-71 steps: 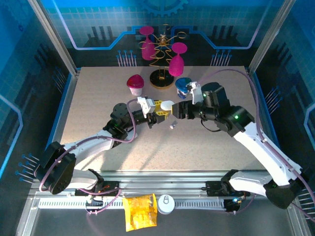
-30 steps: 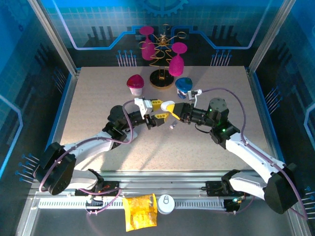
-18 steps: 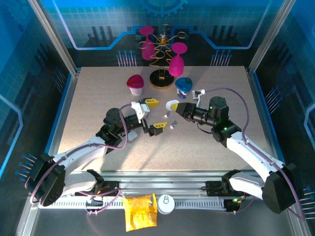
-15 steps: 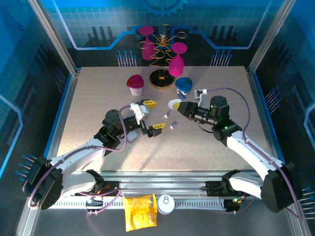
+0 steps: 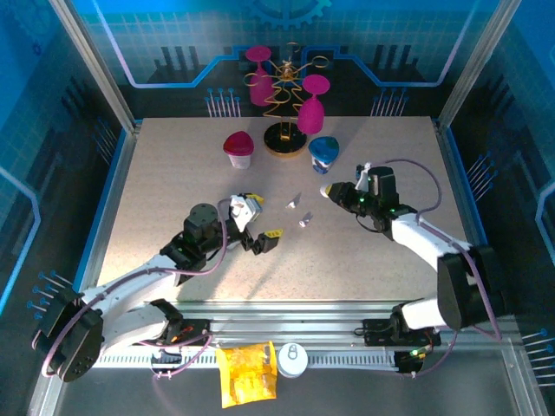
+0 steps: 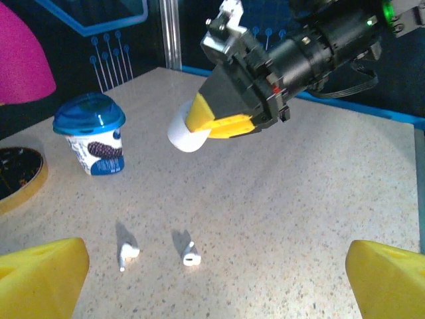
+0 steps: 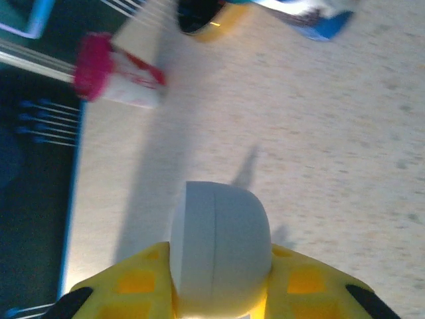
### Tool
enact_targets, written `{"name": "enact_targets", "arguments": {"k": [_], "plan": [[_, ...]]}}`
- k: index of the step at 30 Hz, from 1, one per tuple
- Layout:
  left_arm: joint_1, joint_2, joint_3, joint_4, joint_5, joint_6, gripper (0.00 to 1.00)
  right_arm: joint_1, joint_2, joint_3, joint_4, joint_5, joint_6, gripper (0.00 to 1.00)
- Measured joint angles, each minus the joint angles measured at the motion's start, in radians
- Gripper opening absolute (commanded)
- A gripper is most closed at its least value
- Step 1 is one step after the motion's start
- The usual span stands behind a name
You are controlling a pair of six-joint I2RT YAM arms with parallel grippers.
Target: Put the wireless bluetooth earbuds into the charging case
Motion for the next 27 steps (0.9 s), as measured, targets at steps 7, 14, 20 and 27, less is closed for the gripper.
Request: {"name": "enact_targets", "arguments": {"k": [7, 14, 20, 27], "plan": [[0.000, 0.003, 0.000, -0.092, -0.007, 0.045, 0.99, -0.018, 0.193, 0.018, -0.009, 0.091, -0.053, 0.15], [0.000, 0.003, 0.000, -0.116, -0.007, 0.051, 0.99, -0.054, 0.286, 0.071, 0.007, 0.109, -0.075, 0.35], [0.000, 0.003, 0.000, -0.149, -0.053, 0.036, 0.99, -0.087, 0.296, 0.076, 0.008, 0.123, -0.085, 0.63], [0.034, 0.040, 0.048, -0.256, -0.177, -0.063, 0.99, -0.120, 0.147, 0.049, -0.070, 0.171, -0.144, 0.81]]}}
